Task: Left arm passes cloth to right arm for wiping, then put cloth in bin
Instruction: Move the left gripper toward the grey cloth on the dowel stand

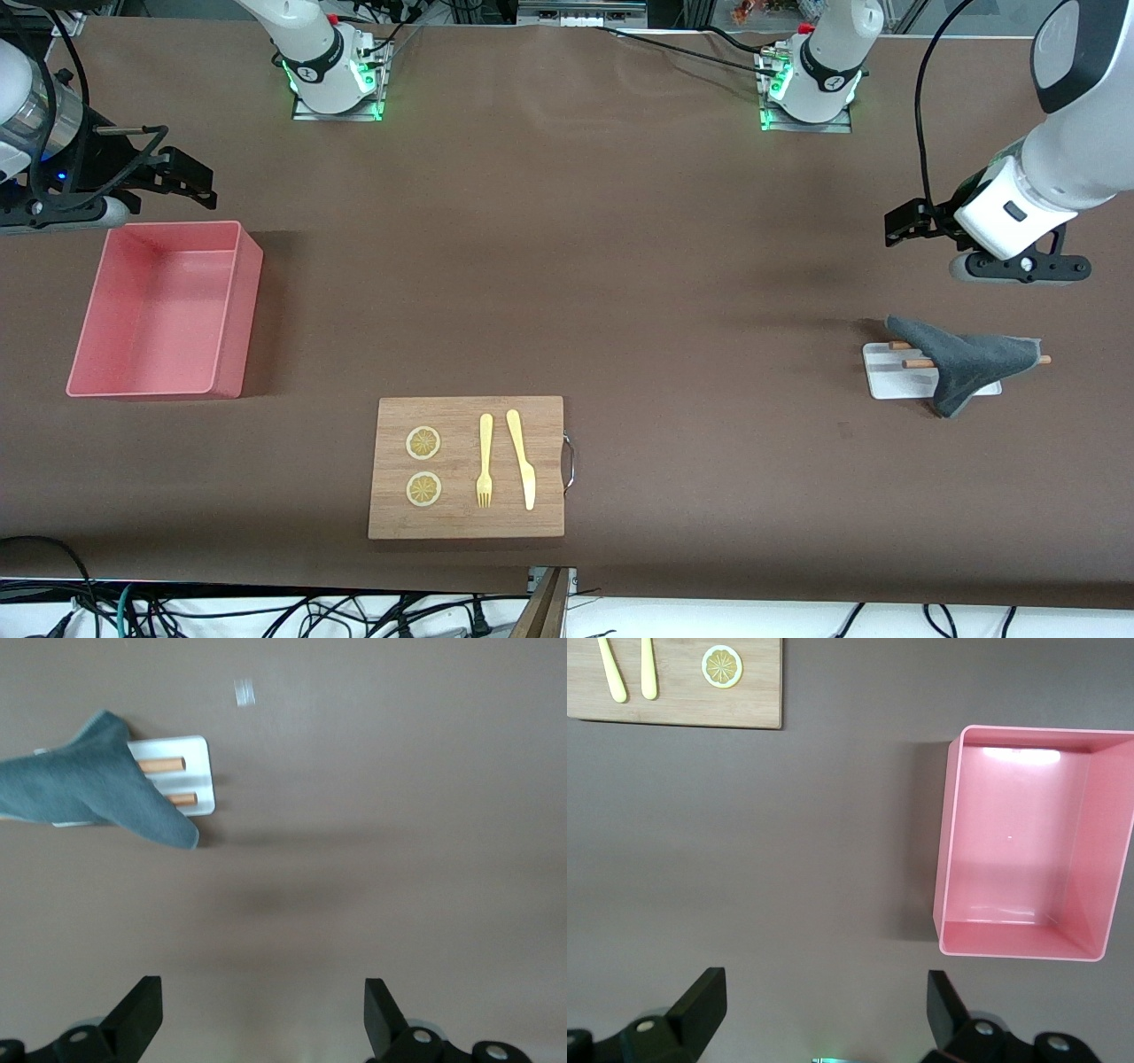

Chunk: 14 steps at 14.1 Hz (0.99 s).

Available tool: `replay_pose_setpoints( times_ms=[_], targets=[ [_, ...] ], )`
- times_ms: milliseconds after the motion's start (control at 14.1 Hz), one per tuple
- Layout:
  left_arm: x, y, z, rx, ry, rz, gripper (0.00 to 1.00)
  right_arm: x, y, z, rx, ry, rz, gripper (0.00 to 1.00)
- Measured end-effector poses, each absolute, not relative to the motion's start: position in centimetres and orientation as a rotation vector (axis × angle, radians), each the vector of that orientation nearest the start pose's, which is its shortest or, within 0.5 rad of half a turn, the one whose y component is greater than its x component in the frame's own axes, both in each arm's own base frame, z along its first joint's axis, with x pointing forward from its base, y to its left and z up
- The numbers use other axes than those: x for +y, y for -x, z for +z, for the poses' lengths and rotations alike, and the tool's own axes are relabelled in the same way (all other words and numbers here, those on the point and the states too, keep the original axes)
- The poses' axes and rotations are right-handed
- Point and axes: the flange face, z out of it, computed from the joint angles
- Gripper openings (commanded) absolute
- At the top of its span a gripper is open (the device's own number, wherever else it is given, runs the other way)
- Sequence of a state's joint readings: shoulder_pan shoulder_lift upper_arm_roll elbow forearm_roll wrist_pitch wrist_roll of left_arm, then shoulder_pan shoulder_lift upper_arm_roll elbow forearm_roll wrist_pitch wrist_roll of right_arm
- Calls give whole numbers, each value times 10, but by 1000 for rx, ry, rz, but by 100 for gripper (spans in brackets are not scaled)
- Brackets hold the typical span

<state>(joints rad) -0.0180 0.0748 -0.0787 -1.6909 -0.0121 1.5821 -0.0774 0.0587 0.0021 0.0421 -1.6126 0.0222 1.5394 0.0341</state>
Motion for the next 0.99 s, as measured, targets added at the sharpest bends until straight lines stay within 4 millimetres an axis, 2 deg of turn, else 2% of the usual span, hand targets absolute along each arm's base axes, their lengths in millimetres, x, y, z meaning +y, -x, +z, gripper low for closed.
replay_pose_setpoints(
  times_ms=[213,426,568,639,781,995],
  targets=[
    [-54,-566,504,11,3111,393,100,58,-547,601,-104,3120,120,100],
    [-55,-565,497,-180,3077,436,100,58,-547,601,-105,3120,120,100],
    [-61,-566,492,-294,2995,423,100,58,-547,601,-106,3120,120,100],
    [-69,-566,487,-322,2933,403,100,59,-547,601,-107,3120,120,100],
    [-99,-566,470,-397,2782,341,100,59,-547,601,-109,3120,119,100],
    [-138,-566,430,-552,2615,282,100,59,-547,601,-109,3120,119,100]
  ],
)
